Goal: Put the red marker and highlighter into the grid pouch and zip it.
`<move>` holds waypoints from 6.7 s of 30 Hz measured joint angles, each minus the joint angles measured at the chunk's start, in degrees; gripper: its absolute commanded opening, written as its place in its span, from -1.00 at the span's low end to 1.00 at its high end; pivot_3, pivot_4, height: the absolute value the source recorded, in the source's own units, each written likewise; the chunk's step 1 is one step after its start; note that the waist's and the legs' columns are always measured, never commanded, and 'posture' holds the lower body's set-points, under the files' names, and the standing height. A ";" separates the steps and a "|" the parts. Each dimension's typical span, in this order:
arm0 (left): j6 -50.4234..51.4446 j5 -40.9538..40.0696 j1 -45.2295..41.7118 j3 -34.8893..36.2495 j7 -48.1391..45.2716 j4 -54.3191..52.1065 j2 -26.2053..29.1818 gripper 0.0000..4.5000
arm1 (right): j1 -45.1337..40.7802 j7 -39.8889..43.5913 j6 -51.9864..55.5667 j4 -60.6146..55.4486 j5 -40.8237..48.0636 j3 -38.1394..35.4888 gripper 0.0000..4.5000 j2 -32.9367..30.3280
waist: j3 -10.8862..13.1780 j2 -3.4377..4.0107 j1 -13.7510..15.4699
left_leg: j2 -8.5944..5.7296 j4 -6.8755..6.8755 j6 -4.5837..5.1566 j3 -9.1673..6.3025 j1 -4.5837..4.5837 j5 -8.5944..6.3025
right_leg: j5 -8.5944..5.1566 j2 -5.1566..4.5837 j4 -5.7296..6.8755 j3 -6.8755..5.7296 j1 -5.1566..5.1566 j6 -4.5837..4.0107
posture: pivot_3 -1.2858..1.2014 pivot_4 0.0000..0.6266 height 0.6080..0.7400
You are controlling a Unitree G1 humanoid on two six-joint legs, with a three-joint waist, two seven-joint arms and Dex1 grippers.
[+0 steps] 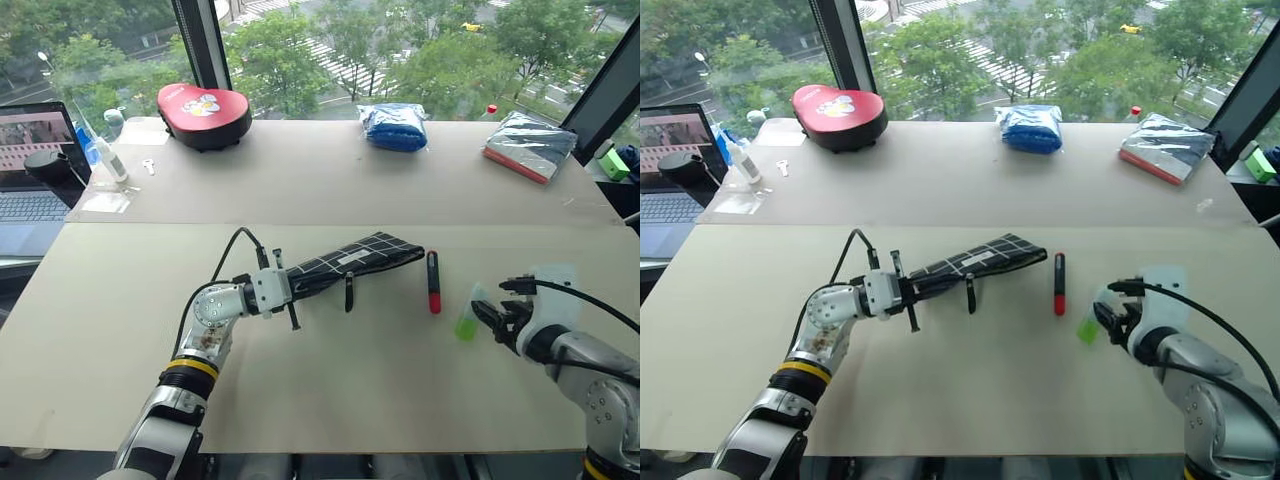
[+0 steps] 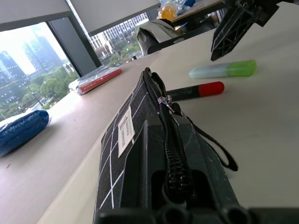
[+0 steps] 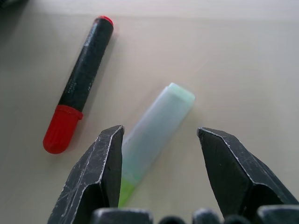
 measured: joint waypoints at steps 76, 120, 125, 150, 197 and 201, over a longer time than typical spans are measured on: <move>1.13 -2.50 -0.97 4.08 0.18 -1.07 0.64 -1.00 | -0.24 -2.73 -5.70 3.76 -2.40 4.97 0.98 -0.93 | -0.46 -0.63 -0.04 | 0.06 -0.21 0.12 -0.19 0.67 -0.08 | -0.13 0.04 -0.12 0.08 0.70 0.11 | 0.03 -0.52 1.00; 3.39 -4.25 -1.32 4.18 -1.44 -4.89 2.77 -1.00 | -10.18 10.86 -27.85 9.31 -5.41 9.07 -0.53 -8.93 | -0.02 0.02 -0.57 | 0.00 -0.29 0.12 -0.26 0.68 -0.08 | -0.21 0.07 -0.14 -0.09 0.72 0.19 | 0.03 -0.52 1.00; 4.15 -4.41 0.68 4.25 -2.49 -6.20 4.17 -1.00 | -7.25 29.62 -41.44 9.37 -4.62 12.35 -0.53 -22.19 | -0.01 0.01 -0.61 | 0.01 -0.28 0.21 -0.19 0.66 -0.13 | -0.30 0.08 -0.15 -0.06 0.75 0.20 | 0.03 -0.52 1.00; 5.76 -3.94 6.44 3.48 0.40 -12.75 5.30 -1.00 | -13.66 46.94 -58.97 21.01 -14.02 27.07 -0.53 -30.17 | 0.03 -0.06 0.06 | 0.12 -0.24 0.20 -0.13 0.58 -0.15 | -0.27 0.00 -0.41 0.02 0.69 0.17 | 0.03 -0.52 1.00; 4.85 -3.09 3.84 1.94 -1.74 -9.56 5.02 -1.00 | -27.26 38.30 -83.14 34.62 -34.47 42.75 0.60 -12.70 | 0.03 -0.05 -0.21 | -0.06 -0.24 0.00 -0.11 0.56 -0.03 | -0.26 0.01 -0.13 0.01 0.56 0.15 | 0.03 -0.52 1.00; 4.84 -3.10 3.73 1.97 -1.61 -9.57 4.96 -1.00 | -26.81 40.18 -79.03 34.55 -28.81 38.24 0.60 -13.56 | 0.03 -0.05 -0.21 | -0.04 -0.25 0.05 -0.12 0.57 -0.05 | -0.26 0.01 -0.13 0.01 0.57 0.15 | 0.03 -0.52 1.00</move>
